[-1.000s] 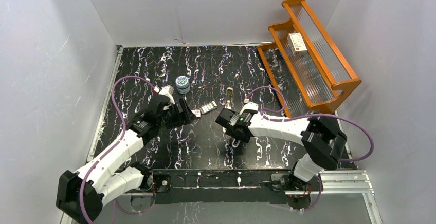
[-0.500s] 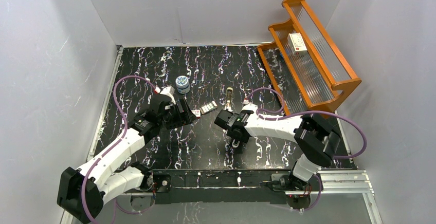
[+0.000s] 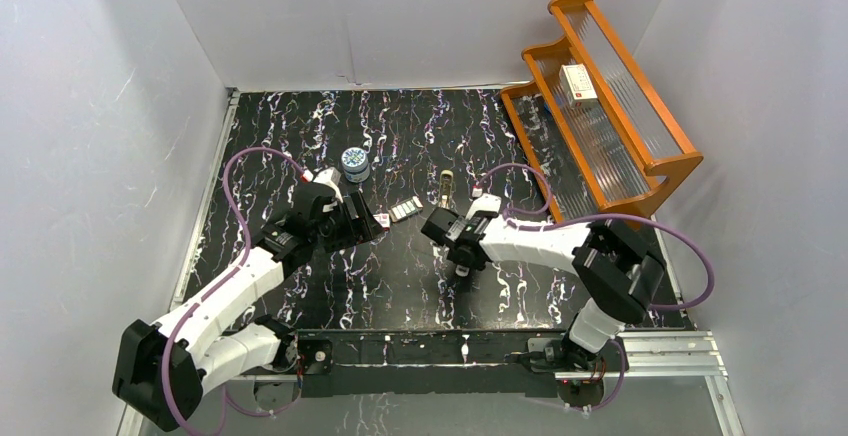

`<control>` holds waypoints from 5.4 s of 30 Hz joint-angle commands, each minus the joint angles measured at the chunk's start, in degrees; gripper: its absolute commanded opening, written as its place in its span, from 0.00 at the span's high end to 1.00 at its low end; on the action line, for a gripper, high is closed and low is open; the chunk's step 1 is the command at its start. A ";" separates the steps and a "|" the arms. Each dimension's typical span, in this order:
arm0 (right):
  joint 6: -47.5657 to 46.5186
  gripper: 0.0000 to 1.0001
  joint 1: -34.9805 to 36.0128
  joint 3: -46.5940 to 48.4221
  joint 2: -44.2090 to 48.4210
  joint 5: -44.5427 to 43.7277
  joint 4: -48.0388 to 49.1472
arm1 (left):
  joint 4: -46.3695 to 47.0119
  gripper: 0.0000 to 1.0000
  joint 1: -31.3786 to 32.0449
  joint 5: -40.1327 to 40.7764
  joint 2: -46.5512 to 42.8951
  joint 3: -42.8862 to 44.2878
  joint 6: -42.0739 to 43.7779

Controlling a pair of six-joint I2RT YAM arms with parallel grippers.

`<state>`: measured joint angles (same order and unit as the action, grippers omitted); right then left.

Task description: Load the staples into the stapler

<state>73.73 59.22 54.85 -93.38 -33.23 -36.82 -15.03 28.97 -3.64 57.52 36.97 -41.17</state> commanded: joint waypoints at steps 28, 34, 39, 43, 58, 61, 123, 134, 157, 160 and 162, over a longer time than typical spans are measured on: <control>-37.95 0.57 -9.83 -9.49 2.48 -11.39 37.27 | -0.74 0.24 -0.32 -0.76 1.37 1.00 -1.81; -39.46 0.56 -9.75 -13.87 2.37 -12.15 46.06 | -0.85 0.24 -0.32 -0.97 1.37 0.82 -1.84; -37.42 0.51 -9.77 -15.33 3.07 -11.09 45.88 | -0.94 0.24 -0.32 -0.87 1.52 0.77 -1.80; -35.98 0.46 -9.78 -14.89 4.86 -10.89 42.63 | -0.59 0.24 -0.32 -0.92 2.01 0.98 -1.68; -33.02 0.32 -9.79 -10.74 9.39 -10.34 30.43 | -0.34 0.24 -0.32 -1.09 2.63 1.24 -1.46; -33.89 0.30 -9.78 -8.38 11.52 -9.10 26.89 | -0.70 0.24 -0.32 -0.80 2.23 1.46 -1.31; -59.09 0.61 -9.67 35.96 -25.80 17.74 15.72 | -2.61 0.22 -0.41 11.46 1.94 0.64 1.29; -57.02 0.61 -9.92 37.05 -27.14 18.16 15.16 | -2.10 0.22 -0.41 11.05 1.81 0.20 1.09; -48.88 0.67 -10.00 39.19 -28.06 15.22 11.80 | -1.62 0.22 -0.41 10.76 1.20 -0.42 0.85; -48.61 0.67 -10.01 39.51 -28.11 15.09 10.98 | -1.63 0.21 -0.41 10.59 1.11 -0.50 0.83; -48.20 0.68 -10.00 39.71 -28.33 14.70 10.22 | -1.67 0.21 -0.40 10.58 1.04 -0.47 0.83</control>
<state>24.25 49.50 92.16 -122.26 -16.80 -24.14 -16.73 28.93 6.66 59.57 36.84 -40.27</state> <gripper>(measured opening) 0.329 0.784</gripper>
